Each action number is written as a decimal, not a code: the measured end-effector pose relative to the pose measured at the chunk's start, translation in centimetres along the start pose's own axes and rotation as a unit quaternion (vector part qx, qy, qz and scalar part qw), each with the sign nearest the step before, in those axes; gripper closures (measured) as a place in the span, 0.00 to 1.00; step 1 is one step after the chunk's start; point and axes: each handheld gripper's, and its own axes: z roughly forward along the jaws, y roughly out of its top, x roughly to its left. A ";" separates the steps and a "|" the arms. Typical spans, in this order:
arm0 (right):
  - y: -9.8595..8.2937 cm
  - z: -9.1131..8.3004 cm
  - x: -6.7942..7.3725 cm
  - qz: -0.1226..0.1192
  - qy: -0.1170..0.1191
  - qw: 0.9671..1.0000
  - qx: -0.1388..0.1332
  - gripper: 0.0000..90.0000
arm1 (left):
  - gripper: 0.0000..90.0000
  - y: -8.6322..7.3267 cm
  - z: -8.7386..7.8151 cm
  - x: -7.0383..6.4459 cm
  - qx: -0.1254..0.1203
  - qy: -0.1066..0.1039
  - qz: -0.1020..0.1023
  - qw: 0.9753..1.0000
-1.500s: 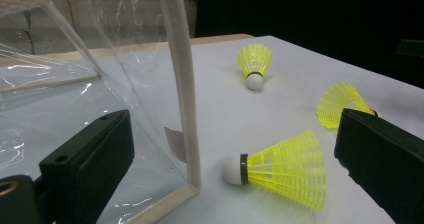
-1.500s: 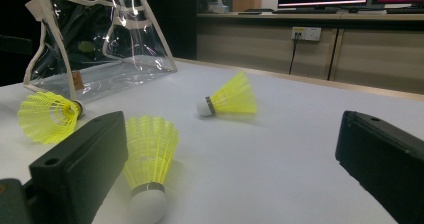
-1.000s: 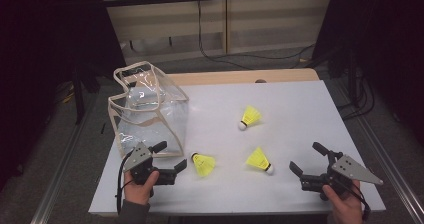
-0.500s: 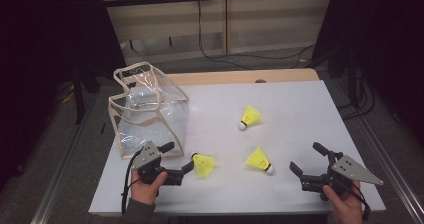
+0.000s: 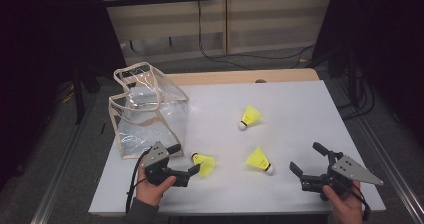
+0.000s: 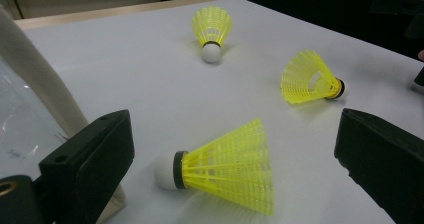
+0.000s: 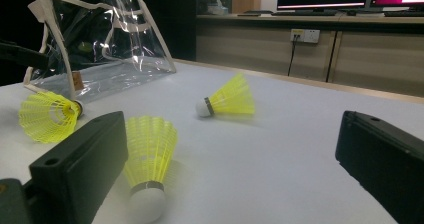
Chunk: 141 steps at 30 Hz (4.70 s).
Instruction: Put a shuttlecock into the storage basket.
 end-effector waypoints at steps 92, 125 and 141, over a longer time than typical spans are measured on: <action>0.0 -0.2 -0.2 -0.005 -0.004 1.000 0.000 0.00 | 0.11 -1.3 4.2 -0.4 0.168 0.062 -0.022 0.984; 0.1 -0.3 -0.2 -0.003 -0.002 1.000 -0.003 0.00 | 0.33 -1.2 4.2 -0.4 0.172 0.088 -0.028 0.981; 0.1 -0.4 -0.2 -0.003 -0.003 1.000 -0.003 0.00 | 0.50 -1.2 3.5 0.0 0.159 0.113 -0.023 0.980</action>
